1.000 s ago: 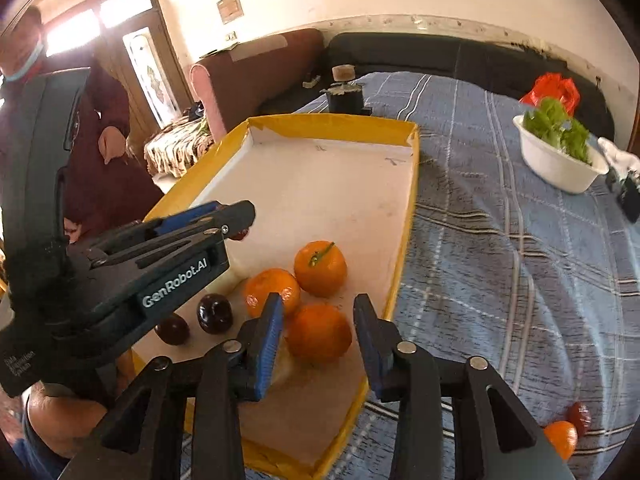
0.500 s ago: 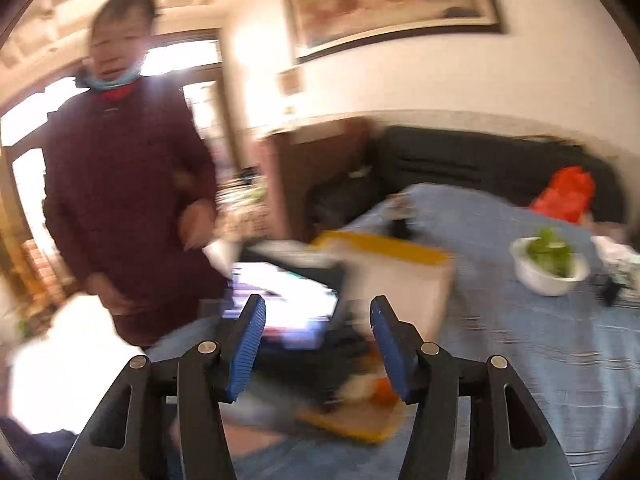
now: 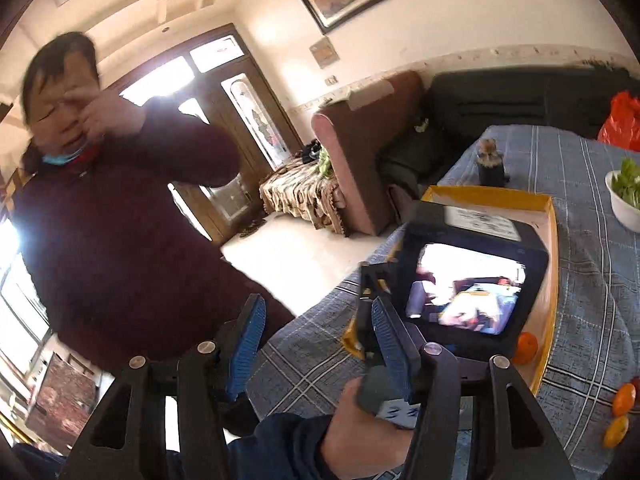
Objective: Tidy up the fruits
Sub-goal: 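Open the left tool to drop the date while the right tool releases the orange, then withdraw both open tools from the tray back to the remaining fruit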
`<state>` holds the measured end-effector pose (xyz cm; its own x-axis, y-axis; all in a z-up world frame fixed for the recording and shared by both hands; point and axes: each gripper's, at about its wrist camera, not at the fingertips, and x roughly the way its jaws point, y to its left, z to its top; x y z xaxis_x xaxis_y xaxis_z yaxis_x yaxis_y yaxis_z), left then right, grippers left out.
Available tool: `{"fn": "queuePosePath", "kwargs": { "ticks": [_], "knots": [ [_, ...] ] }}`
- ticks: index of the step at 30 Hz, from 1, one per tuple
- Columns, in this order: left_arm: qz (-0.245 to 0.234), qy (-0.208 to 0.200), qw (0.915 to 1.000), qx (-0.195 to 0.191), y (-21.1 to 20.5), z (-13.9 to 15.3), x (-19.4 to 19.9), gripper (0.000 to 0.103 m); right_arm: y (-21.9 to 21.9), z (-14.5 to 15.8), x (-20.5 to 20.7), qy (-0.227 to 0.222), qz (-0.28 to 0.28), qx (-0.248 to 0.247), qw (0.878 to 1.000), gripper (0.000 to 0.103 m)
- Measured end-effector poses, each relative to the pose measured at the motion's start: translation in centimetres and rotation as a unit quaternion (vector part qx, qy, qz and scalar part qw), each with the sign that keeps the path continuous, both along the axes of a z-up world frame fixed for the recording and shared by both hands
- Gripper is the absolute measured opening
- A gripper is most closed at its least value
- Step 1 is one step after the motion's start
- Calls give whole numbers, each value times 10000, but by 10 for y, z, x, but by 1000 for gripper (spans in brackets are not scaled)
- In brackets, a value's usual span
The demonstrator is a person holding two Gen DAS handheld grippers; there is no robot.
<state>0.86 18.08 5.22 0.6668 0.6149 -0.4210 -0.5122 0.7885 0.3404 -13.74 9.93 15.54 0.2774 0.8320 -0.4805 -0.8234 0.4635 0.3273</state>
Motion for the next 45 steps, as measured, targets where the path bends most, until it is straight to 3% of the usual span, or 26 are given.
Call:
{"fn": "queuePosePath", "kwargs": {
  "ticks": [2, 7, 10, 12, 17, 20, 27, 29, 32, 36, 38, 42, 45],
  "knots": [
    [20, -16, 10000, 59, -1, 0, 0, 78, 7, 0, -13, -441, -147, -209, 9987, 62],
    [49, -51, 9999, 130, -3, 0, -3, 78, 16, -11, -13, -464, -139, -456, 9978, 62],
    [17, -70, 9999, 107, -3, 1, -4, 79, -8, -1, -17, -518, 39, -90, 9986, 62],
    [-22, -97, 9999, 54, -2, 1, -5, 81, -35, 5, -14, -727, -191, 45, 9972, 62],
    [-36, -117, 9999, 34, -2, 1, -5, 82, -80, 3, 13, -264, -368, 326, 9984, 63],
    [48, -128, 9998, 107, -4, 1, -4, 82, -80, -2, 14, 95, -134, 497, 9986, 64],
    [111, -156, 9995, 243, -9, 0, -5, 82, -35, -11, -11, -391, 64, -34, 9992, 63],
    [67, -177, 9997, 178, -8, 1, -7, 82, -52, -9, -8, -279, 62, 173, 9994, 61],
    [-95, -201, 9997, -106, -3, 3, -8, 83, -87, -2, -1, -609, -360, 256, 9972, 61],
    [-302, -197, 9988, -335, -3, 5, -9, 83, -130, -8, 34, -228, -803, 356, 9959, 62],
    [-473, -256, 9974, -475, -3, 8, -12, 83, -150, -15, 43, -254, -1117, 272, 9930, 62],
    [-1041, -351, 9886, -1030, -5, 20, -21, 83, -194, -25, 68, -73, -1740, 141, 9846, 62],
    [-1454, -339, 9811, -1235, -20, 27, -27, 83, -234, -34, 95, 128, -2314, 8, 9728, 62]
  ]
}}
